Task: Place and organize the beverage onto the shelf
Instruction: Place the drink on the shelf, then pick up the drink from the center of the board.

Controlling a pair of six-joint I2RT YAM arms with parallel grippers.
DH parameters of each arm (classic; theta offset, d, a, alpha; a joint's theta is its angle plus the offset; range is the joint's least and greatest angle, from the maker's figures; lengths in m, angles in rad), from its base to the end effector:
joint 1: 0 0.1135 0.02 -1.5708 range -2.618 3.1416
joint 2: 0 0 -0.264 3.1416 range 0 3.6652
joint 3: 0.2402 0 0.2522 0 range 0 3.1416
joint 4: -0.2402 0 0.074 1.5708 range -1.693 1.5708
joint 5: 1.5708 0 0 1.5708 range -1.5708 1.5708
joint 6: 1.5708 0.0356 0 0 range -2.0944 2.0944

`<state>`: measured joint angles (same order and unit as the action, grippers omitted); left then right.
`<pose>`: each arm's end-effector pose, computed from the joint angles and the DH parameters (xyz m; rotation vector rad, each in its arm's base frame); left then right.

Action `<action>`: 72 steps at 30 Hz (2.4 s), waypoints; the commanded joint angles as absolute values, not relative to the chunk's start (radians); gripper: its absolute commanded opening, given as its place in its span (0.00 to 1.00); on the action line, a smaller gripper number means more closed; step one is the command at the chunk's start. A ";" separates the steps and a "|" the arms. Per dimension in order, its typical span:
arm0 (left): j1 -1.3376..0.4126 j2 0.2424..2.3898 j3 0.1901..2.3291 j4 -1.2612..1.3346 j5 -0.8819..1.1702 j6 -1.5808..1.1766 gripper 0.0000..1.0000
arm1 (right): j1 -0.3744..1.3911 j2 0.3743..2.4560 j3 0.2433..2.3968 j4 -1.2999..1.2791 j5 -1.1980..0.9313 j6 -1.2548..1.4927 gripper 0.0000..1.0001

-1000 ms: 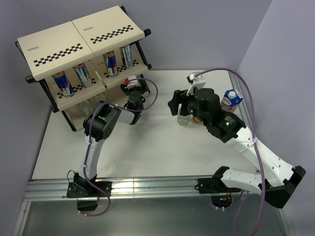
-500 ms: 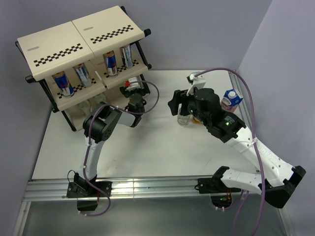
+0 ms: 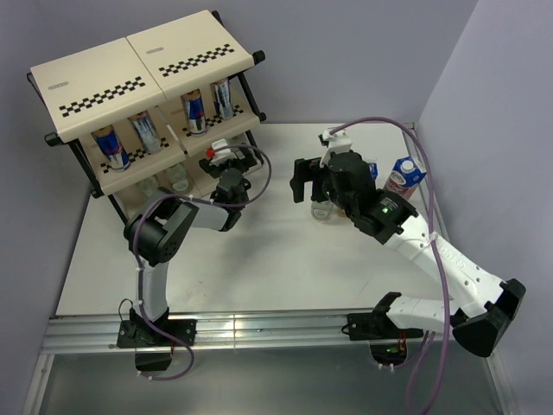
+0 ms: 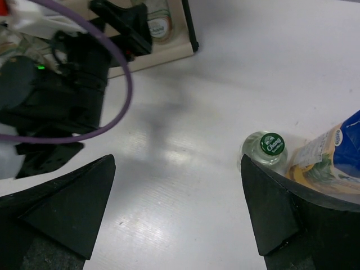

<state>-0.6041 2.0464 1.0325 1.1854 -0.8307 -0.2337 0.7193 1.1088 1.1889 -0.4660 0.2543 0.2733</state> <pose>0.3588 -0.2157 0.1887 -0.4268 1.3923 -0.1037 0.1881 0.1528 0.3884 -0.2688 1.9472 0.4076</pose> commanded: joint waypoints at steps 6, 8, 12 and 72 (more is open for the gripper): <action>-0.666 1.803 0.937 1.039 -0.917 -0.311 0.99 | 0.695 1.189 1.201 -0.465 0.325 0.258 1.00; -0.687 1.737 0.953 0.919 -0.949 -0.380 0.99 | 0.686 1.207 1.212 -0.485 0.340 0.268 1.00; -0.692 1.611 1.026 0.449 -0.884 -0.605 0.99 | 0.660 1.267 1.227 -0.528 0.423 0.308 0.96; -1.131 1.310 0.571 0.773 -0.508 -0.200 0.99 | 0.727 1.367 1.448 -0.696 0.342 0.302 0.04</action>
